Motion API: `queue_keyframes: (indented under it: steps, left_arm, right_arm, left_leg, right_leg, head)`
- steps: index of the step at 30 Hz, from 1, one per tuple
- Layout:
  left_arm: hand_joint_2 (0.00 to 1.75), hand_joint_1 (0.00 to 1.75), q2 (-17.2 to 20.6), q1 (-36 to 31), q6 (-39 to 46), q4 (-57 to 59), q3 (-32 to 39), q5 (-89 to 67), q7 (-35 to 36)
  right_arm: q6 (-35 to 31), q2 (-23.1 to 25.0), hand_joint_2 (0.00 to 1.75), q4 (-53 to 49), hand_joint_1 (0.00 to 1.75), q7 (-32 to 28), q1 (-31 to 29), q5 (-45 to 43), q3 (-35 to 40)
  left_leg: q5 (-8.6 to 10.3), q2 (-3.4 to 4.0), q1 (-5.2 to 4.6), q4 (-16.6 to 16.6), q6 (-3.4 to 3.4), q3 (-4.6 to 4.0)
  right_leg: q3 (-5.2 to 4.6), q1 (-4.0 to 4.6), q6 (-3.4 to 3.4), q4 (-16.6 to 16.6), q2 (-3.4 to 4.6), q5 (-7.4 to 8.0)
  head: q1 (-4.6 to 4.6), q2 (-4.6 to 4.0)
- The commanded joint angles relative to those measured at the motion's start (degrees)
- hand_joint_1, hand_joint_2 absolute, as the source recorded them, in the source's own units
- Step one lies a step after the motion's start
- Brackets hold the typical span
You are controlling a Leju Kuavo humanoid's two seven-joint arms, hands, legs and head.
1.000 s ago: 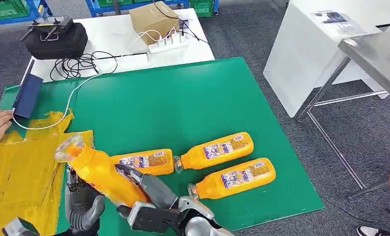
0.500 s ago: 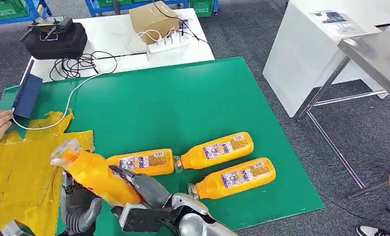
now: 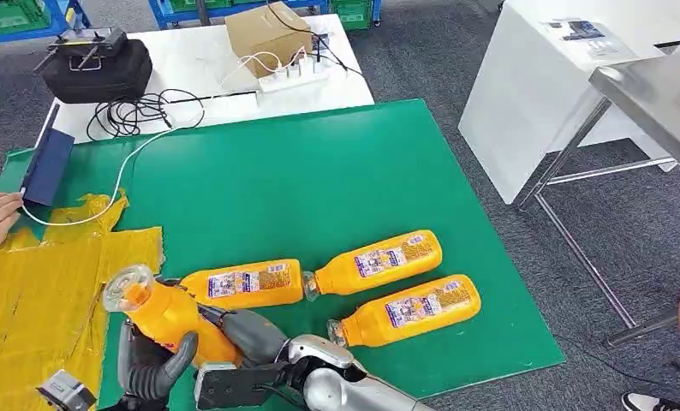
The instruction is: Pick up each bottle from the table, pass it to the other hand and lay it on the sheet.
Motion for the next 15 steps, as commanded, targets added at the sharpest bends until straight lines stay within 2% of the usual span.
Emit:
queue_keyframes:
  steps: [1, 3, 4, 5, 6, 8, 9, 11, 15]
  left_arm:
    - [1.75, 1.75, 0.62, -1.29, 2.93, -3.44, 1.89, -1.16, 0.57]
    - [1.75, 1.75, 0.24, -0.78, 9.02, -10.18, 5.05, -4.86, 0.57]
    - [1.75, 1.75, 0.39, -0.33, 10.55, -14.31, 6.16, -5.25, 0.97]
    - [1.75, 1.75, 0.56, -0.26, 10.33, -15.28, 6.38, -4.91, 1.88]
    - [1.75, 1.75, 0.31, -0.14, 11.83, -17.00, 6.98, -6.07, 1.69]
    - [1.75, 1.75, 3.19, -1.79, 28.17, -24.33, 5.49, -13.70, 0.57]
    - [1.75, 1.75, 3.59, -3.32, 32.87, -26.16, 5.69, -17.17, 0.57]
    - [1.75, 1.75, 4.44, -6.14, 39.11, -27.73, 4.93, -25.68, 0.79]
    - [1.75, 1.75, 7.73, -11.51, 52.58, -26.15, -1.71, -45.29, 7.48]
  right_arm:
    - [-2.63, -3.33, 1.75, -5.19, 1.75, 0.86, 0.04, 0.18, 0.97]
    - [-7.52, -4.26, 1.75, -10.41, 1.71, 0.76, 1.48, 2.10, -2.58]
    - [-9.52, -4.70, 1.75, -14.30, 1.41, 1.41, 2.53, 4.28, -4.34]
    - [-8.91, -4.92, 1.75, -15.37, 1.41, 1.99, 2.67, 4.49, -4.65]
    - [-10.30, -4.74, 1.75, -17.20, 0.00, 2.24, 3.58, 5.72, -5.82]
    - [-12.66, -4.58, 1.75, -20.82, 0.00, 2.49, 4.14, 8.54, -10.33]
    - [-13.60, -4.91, 1.75, -21.67, 0.00, 3.21, 3.57, 10.96, -11.13]
    - [-14.10, -5.13, 1.75, -22.84, 0.00, 2.58, 2.68, 13.13, -13.36]
    - [-11.12, -5.97, 1.75, -21.66, 0.00, 1.18, 1.32, 14.08, -15.30]
  left_leg:
    - [-0.03, -0.31, 0.04, 0.01, 0.13, 0.08]
    - [-0.07, -0.33, 0.05, 0.07, 0.17, 0.06]
    - [-0.04, -0.24, 0.06, 0.10, 0.11, -0.07]
    - [-0.03, -0.18, 0.06, 0.11, 0.07, -0.14]
    - [-0.08, -0.28, 0.07, 0.16, 0.13, -0.10]
    - [-0.14, -0.28, 0.10, 0.20, 0.16, -0.03]
    - [-0.03, -0.25, 0.06, 0.17, 0.09, -0.22]
    - [-0.07, -0.42, 0.12, 0.28, 0.12, -0.22]
    - [0.13, -0.59, 0.06, 0.14, 0.11, -0.26]
  right_leg:
    - [0.11, 0.03, -0.13, 0.00, 0.05, -0.04]
    - [0.09, 0.05, -0.16, 0.05, 0.12, -0.07]
    - [-0.02, 0.07, -0.10, 0.06, 0.05, -0.03]
    - [-0.09, 0.06, -0.07, 0.08, 0.02, -0.02]
    - [-0.04, 0.08, -0.13, 0.13, 0.06, -0.07]
    - [0.02, 0.10, -0.17, 0.16, 0.17, -0.10]
    - [-0.15, 0.07, -0.11, 0.16, 0.01, -0.05]
    - [-0.12, 0.12, -0.18, 0.25, -0.01, -0.10]
    - [-0.11, 0.08, -0.11, 0.10, -0.26, -0.02]
  head:
    - [0.00, 0.00]
    - [0.00, 0.00]
    - [0.02, 0.00]
    - [0.02, 0.00]
    - [0.02, 0.00]
    - [0.02, 0.00]
    - [0.00, 0.00]
    - [0.00, 0.00]
    - [0.02, 0.00]
